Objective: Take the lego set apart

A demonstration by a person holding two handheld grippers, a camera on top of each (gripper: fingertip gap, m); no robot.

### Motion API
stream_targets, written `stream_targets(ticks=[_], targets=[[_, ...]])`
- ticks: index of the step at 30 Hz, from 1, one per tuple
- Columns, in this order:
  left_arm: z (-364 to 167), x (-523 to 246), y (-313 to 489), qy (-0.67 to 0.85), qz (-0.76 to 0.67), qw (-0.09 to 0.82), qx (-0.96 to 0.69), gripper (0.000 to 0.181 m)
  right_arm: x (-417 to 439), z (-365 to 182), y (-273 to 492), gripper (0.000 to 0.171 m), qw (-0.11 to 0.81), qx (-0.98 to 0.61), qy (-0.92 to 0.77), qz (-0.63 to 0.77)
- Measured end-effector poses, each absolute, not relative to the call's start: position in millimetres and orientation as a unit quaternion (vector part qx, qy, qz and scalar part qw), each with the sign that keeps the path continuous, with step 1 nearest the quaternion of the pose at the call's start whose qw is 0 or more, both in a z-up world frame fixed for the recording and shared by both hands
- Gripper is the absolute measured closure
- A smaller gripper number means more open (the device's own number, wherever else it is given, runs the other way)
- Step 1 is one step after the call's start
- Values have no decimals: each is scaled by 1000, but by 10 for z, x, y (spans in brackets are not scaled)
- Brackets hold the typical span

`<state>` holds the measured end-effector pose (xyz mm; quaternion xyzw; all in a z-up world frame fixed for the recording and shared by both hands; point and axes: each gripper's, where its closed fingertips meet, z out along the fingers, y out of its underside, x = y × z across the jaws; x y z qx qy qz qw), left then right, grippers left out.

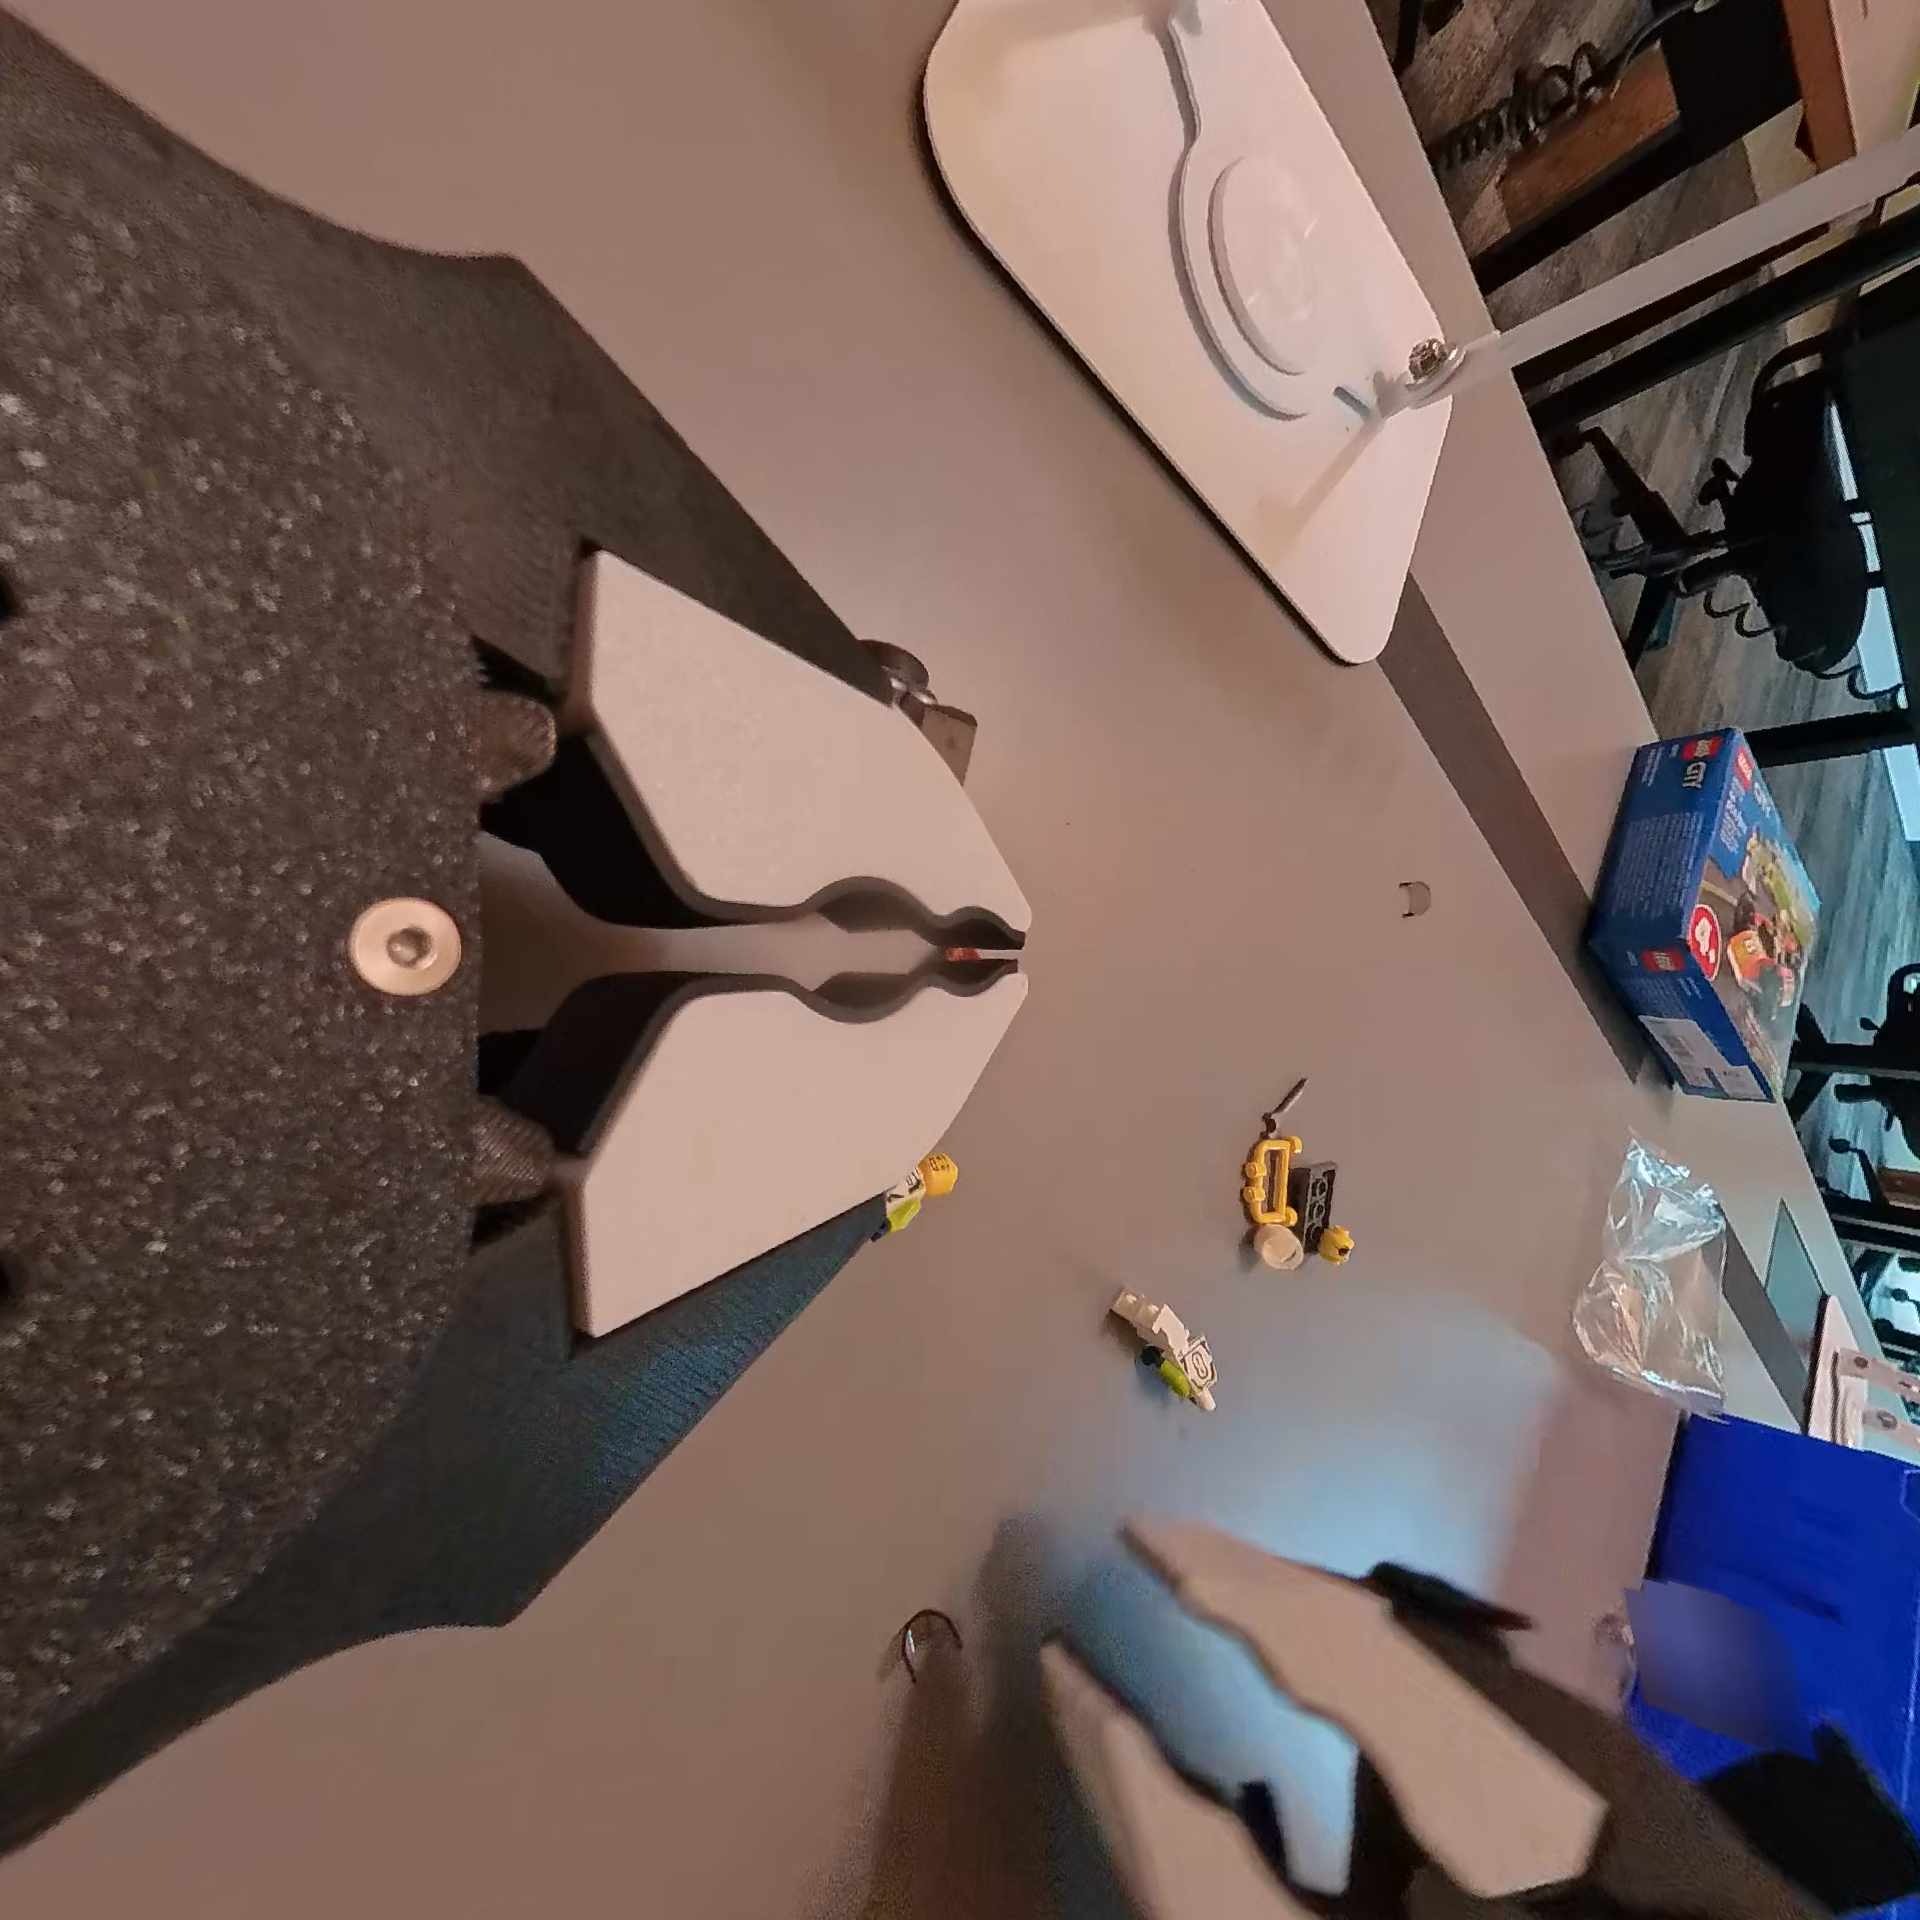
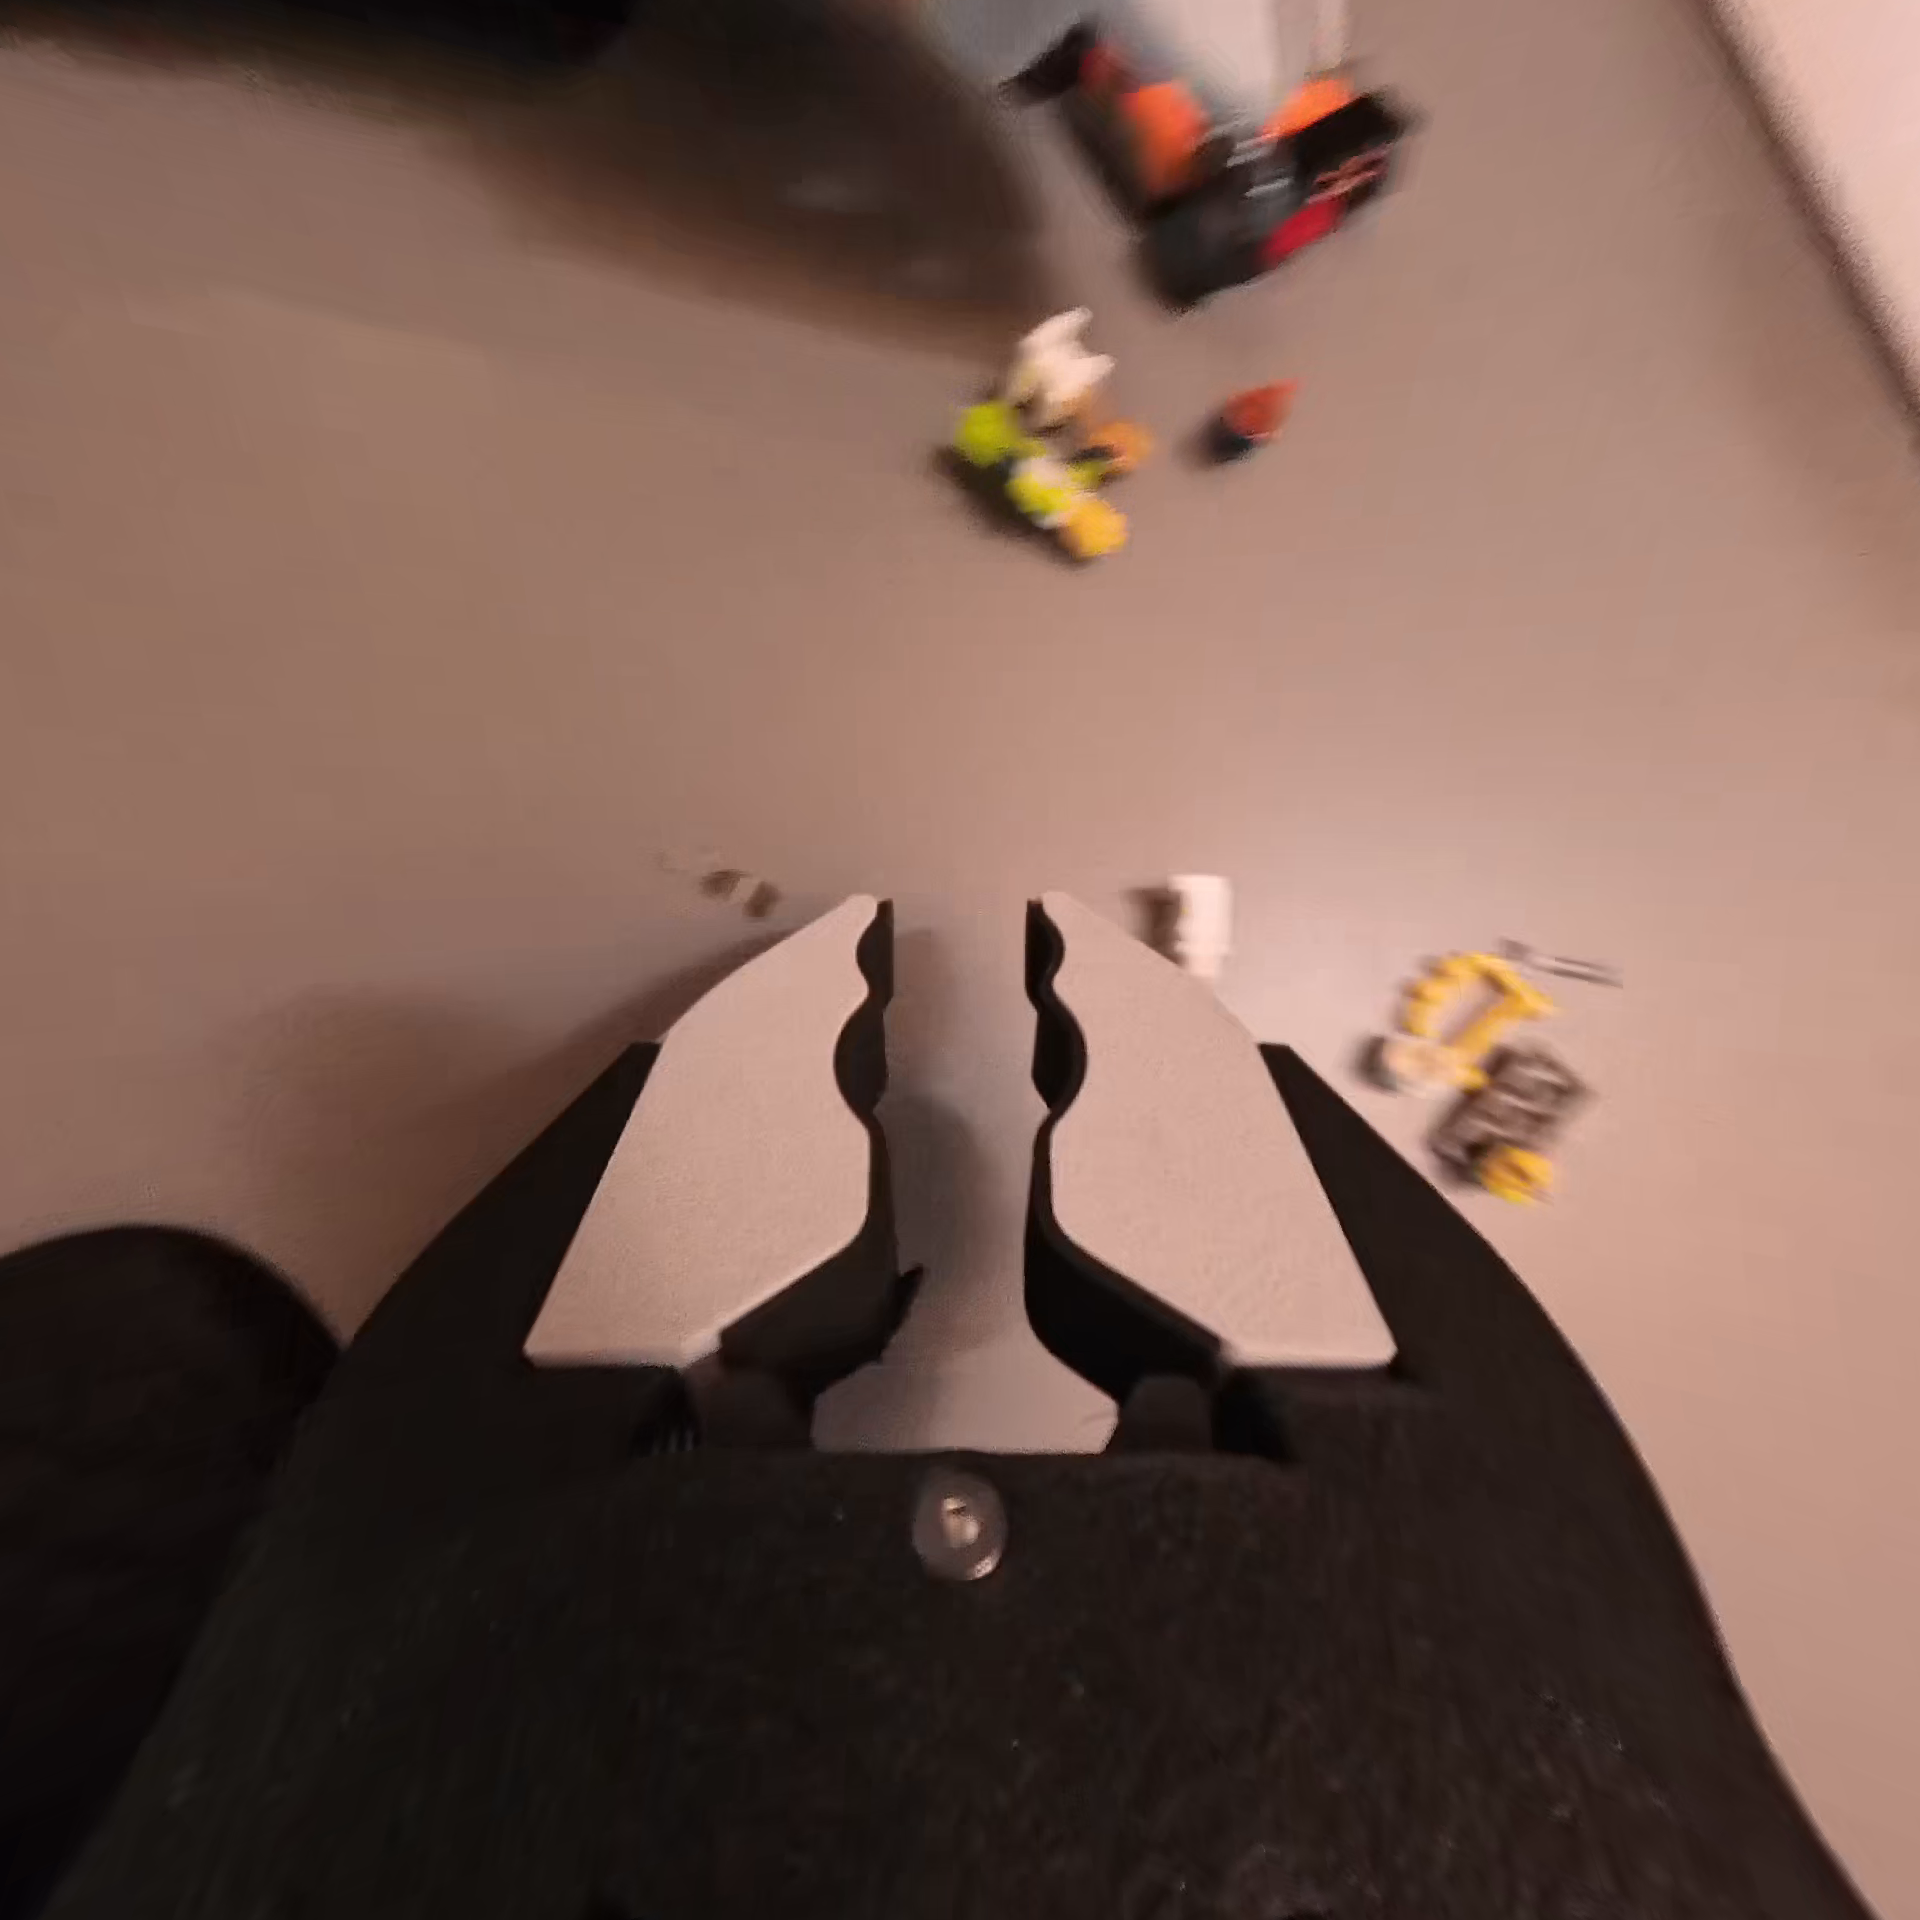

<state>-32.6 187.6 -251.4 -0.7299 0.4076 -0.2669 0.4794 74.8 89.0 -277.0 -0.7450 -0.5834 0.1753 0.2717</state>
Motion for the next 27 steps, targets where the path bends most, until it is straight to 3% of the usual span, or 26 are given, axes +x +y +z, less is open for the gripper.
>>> stream_targets(ticks=[5, 7, 19, 27], targets=[[-2521, -323, 1869, 409, -264, 479, -730, 180, 616, -3052, 585, 147, 222, -737, -610, 186], [-2524, -327, 1871, 409, -263, 479, -731, 180, 616, -3043, 600, 170, 225, -741, -602, 195], [-2524, -328, 1875, 410, -262, 479, -731, 180, 1252, -2866, 1709, 169, 338, -813, -471, 54], [-2524, -330, 1881, 410, -262, 479, -730, 180, 1210, -2852, 1747, 158, 363, -811, -454, 68]])
